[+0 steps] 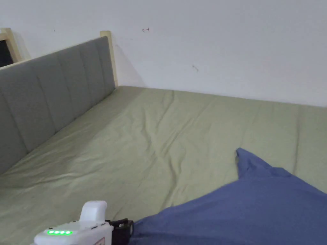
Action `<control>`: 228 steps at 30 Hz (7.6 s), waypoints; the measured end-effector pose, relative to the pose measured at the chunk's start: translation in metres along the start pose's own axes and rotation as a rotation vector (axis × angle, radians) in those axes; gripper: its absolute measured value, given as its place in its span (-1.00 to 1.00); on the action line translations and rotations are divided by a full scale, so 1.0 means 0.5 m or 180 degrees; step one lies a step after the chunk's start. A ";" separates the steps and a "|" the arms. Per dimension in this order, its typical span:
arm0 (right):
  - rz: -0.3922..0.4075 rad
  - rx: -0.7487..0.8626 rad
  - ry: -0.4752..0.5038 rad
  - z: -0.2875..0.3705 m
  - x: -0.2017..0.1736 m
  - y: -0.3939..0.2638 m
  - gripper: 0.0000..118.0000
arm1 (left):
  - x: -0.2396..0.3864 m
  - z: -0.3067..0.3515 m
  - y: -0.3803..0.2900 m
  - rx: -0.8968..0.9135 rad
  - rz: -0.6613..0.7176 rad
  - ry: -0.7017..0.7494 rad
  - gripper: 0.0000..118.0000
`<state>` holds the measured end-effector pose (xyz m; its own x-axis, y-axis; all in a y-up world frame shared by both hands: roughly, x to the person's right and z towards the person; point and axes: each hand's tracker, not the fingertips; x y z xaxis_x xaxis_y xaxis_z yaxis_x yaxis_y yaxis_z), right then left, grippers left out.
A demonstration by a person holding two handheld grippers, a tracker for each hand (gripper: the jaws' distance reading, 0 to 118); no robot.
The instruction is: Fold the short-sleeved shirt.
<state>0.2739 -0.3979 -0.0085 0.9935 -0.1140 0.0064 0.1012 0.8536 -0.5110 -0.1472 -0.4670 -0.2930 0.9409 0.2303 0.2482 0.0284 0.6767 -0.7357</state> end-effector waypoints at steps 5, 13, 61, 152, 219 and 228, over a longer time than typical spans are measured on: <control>-0.0044 -0.0061 0.0017 -0.026 0.006 0.008 -1.00 | -0.009 -0.123 0.012 -0.0339 -0.0031 0.0330 0.67; -0.0155 -0.0222 -0.0033 -0.076 0.022 0.009 -1.00 | 0.016 -0.114 -0.029 -0.0037 -0.0333 0.0532 -0.98; 0.0141 -0.0134 -0.0383 -0.501 0.399 0.386 -0.95 | 0.053 0.036 0.039 0.0735 0.0011 -0.0111 -0.98; 0.0299 -0.1153 -0.0900 -0.045 0.319 0.043 -0.95 | 0.153 0.050 0.031 0.0068 -0.1187 -0.0017 -0.98; -0.0491 -0.0897 -0.0776 0.027 0.272 -0.023 0.93 | 0.133 0.063 -0.107 -0.0063 -0.1205 -0.0162 -0.96; -0.0812 -0.1276 -0.0904 -0.079 0.387 -0.066 0.25 | 0.148 0.039 -0.089 -0.0162 -0.1164 -0.0149 -0.96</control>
<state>0.4607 -0.4682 -0.0244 0.9209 -0.1030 0.3759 0.3676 0.5502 -0.7498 -0.0855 -0.4663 -0.2296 0.8491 0.0123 0.5282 0.3777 0.6848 -0.6231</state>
